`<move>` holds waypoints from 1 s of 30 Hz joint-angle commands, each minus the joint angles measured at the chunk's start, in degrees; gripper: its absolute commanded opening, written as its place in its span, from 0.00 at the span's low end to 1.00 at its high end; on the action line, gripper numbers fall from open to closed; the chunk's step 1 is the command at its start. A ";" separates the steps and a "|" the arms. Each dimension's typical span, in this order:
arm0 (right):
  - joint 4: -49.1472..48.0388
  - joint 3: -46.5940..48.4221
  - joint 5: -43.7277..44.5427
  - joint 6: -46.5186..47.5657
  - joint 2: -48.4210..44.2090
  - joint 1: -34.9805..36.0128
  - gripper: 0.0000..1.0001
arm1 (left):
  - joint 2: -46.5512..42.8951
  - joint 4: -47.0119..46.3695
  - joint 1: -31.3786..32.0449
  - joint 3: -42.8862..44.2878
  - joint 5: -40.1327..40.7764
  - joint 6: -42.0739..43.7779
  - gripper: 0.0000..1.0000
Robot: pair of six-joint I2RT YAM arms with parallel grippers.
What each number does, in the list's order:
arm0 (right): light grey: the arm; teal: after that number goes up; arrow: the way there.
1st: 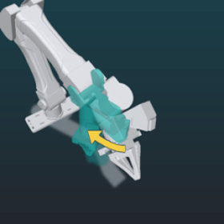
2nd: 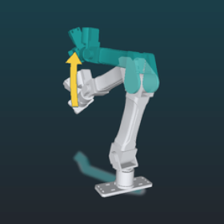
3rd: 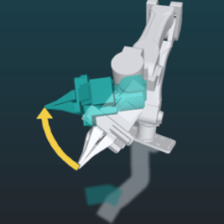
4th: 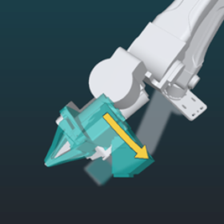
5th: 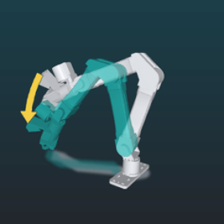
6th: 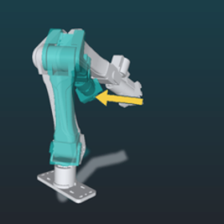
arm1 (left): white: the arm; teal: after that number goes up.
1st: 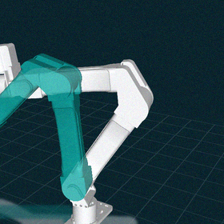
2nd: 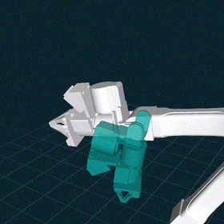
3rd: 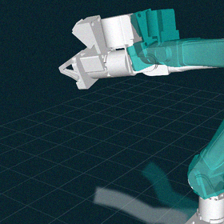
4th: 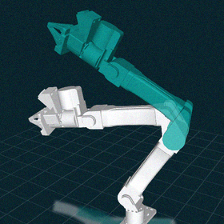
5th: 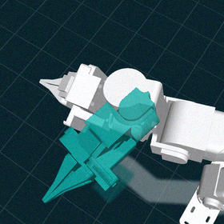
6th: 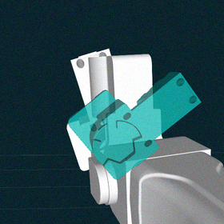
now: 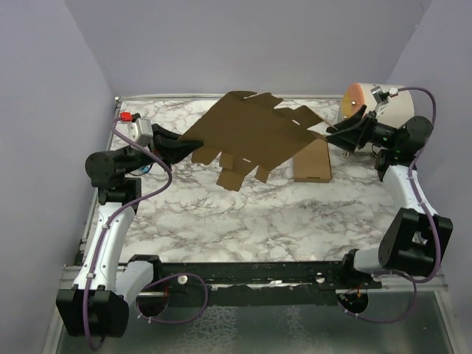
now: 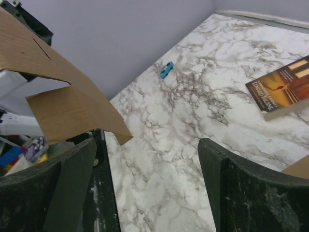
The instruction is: Fold the paper box
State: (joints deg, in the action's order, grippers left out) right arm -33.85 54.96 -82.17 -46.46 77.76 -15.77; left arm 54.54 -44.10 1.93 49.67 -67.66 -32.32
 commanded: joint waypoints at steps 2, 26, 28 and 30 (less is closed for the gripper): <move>-39.99 -1.05 -1.33 -37.39 2.09 -0.40 0.87 | 0.05 -8.85 -0.31 -0.32 2.44 -7.06 0.00; -36.87 6.55 0.91 -33.10 2.74 -0.31 0.81 | 1.16 -8.19 -0.26 2.38 2.34 -6.96 0.00; -36.32 8.10 0.90 -32.87 3.25 -0.37 0.80 | 1.42 -8.28 -0.26 2.71 2.14 -7.23 0.00; -35.17 9.37 1.28 -32.75 3.75 -0.35 0.79 | 1.39 -8.48 -0.26 2.93 1.98 -7.27 0.00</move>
State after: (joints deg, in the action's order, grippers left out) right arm -73.47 60.99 -80.58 -83.48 81.19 -15.86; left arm 55.94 -51.99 1.93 50.48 -66.41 -40.21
